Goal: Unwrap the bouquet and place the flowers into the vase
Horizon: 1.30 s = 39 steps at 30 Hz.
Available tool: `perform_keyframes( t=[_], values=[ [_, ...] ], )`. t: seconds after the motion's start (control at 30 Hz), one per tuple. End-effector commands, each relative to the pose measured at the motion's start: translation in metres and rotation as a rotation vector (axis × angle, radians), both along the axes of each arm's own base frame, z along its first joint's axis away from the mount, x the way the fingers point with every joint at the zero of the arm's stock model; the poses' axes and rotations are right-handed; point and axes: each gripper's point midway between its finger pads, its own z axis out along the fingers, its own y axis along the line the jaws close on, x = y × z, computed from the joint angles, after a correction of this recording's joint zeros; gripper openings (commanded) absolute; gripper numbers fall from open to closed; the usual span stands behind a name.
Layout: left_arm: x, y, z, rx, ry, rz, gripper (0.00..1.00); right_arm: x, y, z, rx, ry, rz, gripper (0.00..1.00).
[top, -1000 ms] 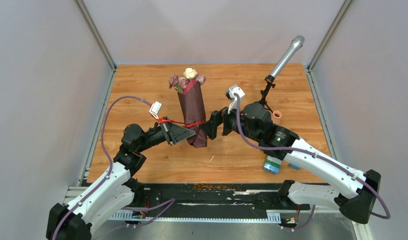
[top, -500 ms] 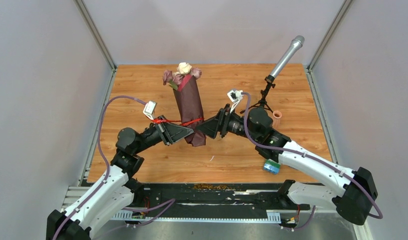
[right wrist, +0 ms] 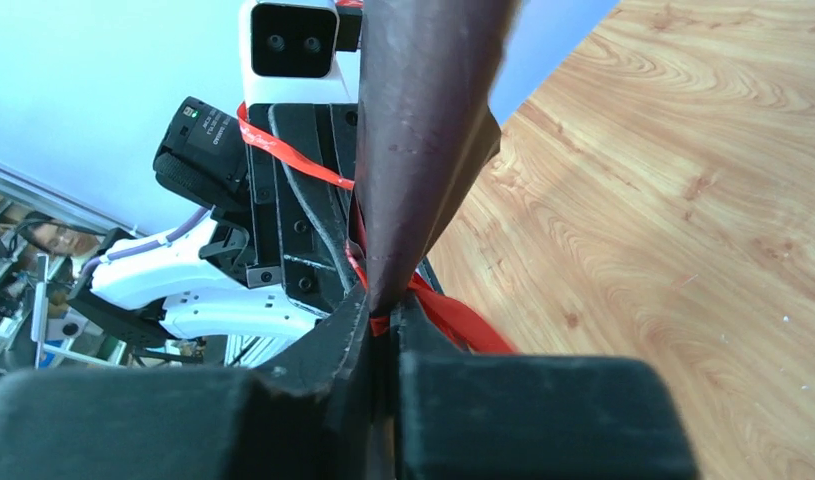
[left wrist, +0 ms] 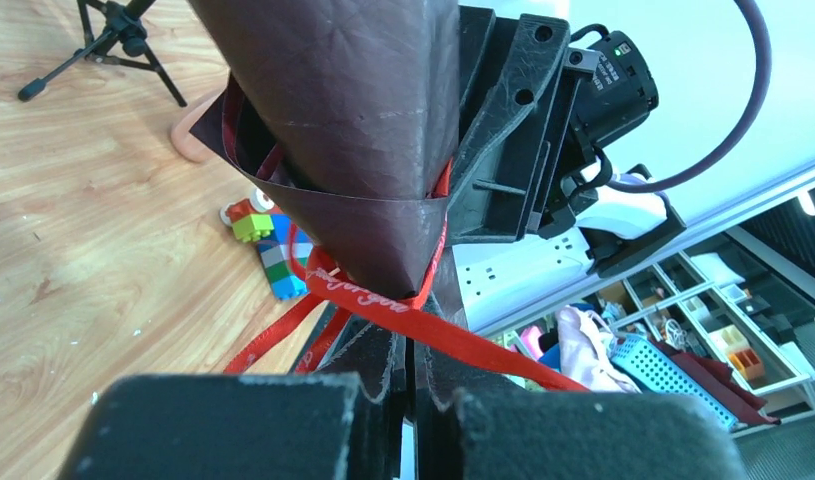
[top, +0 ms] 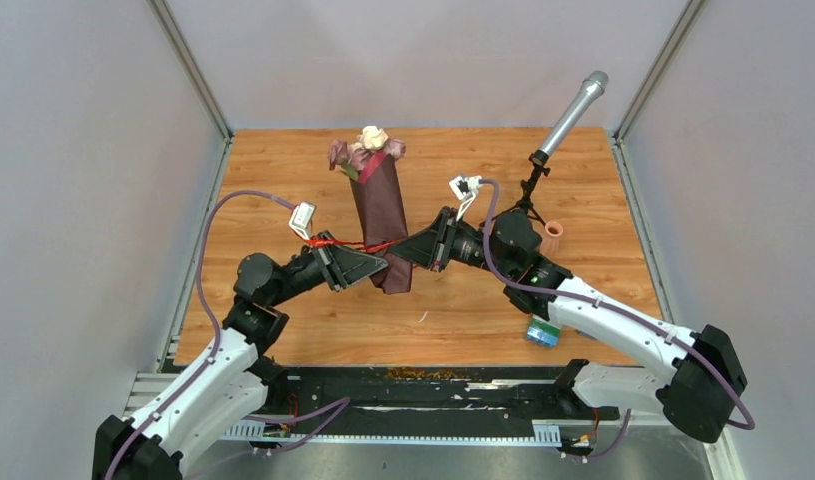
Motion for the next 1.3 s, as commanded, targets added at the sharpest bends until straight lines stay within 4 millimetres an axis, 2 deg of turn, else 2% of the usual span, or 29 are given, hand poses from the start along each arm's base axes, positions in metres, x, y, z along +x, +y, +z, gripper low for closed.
perform_keyframes(
  t=[0.0,0.03,0.13,0.23,0.27,0.37,0.4,0.57,0.67,0.73,0.83,0.87,0.93,0.97,1.03,1.1,1.17,1.23,1.27],
  values=[
    [-0.005,-0.004,-0.001,0.033,-0.058,-0.04,0.0,0.0,0.001,0.023,0.056,-0.059,0.002,0.0],
    [-0.003,-0.004,-0.005,0.052,-0.044,-0.036,0.02,0.003,-0.001,0.023,0.05,-0.064,-0.016,0.0],
    [0.008,-0.002,-0.018,0.145,-0.015,0.005,0.29,0.012,-0.012,0.022,0.008,-0.096,-0.088,0.0],
    [0.023,0.007,-0.03,0.222,0.038,0.065,0.71,0.03,-0.03,0.019,-0.094,-0.112,-0.223,0.0],
    [0.03,0.012,-0.031,0.241,0.058,0.088,0.81,0.036,-0.038,0.018,-0.141,-0.126,-0.271,0.0],
    [0.051,0.03,-0.045,0.3,0.144,0.16,0.96,0.053,-0.064,0.014,-0.282,-0.162,-0.41,0.0],
    [0.057,0.037,-0.052,0.327,0.176,0.185,0.99,0.059,-0.073,0.019,-0.311,-0.182,-0.457,0.0],
    [0.082,0.061,-0.072,0.471,0.245,0.263,1.0,0.075,-0.109,0.055,-0.427,-0.303,-0.621,0.0],
    [0.093,0.072,-0.077,0.566,0.259,0.294,1.0,0.083,-0.127,0.069,-0.497,-0.351,-0.702,0.0],
    [0.102,0.088,-0.08,0.659,0.262,0.34,1.0,0.088,-0.137,0.075,-0.556,-0.373,-0.745,0.0],
    [0.116,0.132,-0.094,0.794,0.326,0.475,1.0,0.095,-0.157,0.081,-0.646,-0.385,-0.823,0.0],
    [0.119,0.144,-0.096,0.778,0.347,0.502,1.0,0.095,-0.162,0.082,-0.669,-0.39,-0.837,0.0],
    [0.131,0.18,-0.093,0.69,0.406,0.613,1.0,0.094,-0.17,0.085,-0.709,-0.398,-0.857,0.0],
    [0.132,0.188,-0.094,0.665,0.424,0.635,1.0,0.094,-0.174,0.085,-0.731,-0.397,-0.865,0.0],
    [0.137,0.216,-0.09,0.62,0.442,0.725,1.0,0.094,-0.18,0.084,-0.769,-0.391,-0.875,0.0],
    [0.141,0.23,-0.082,0.652,0.409,0.784,1.0,0.094,-0.18,0.08,-0.812,-0.384,-0.859,0.0],
    [0.142,0.239,-0.074,0.709,0.374,0.813,1.0,0.096,-0.176,0.07,-0.874,-0.363,-0.828,0.0],
    [0.141,0.246,-0.07,0.778,0.36,0.824,1.0,0.1,-0.169,0.052,-0.96,-0.337,-0.794,0.0],
    [0.141,0.247,-0.07,0.809,0.353,0.824,1.0,0.103,-0.163,0.037,-1.021,-0.322,-0.778,0.0]
  ],
)
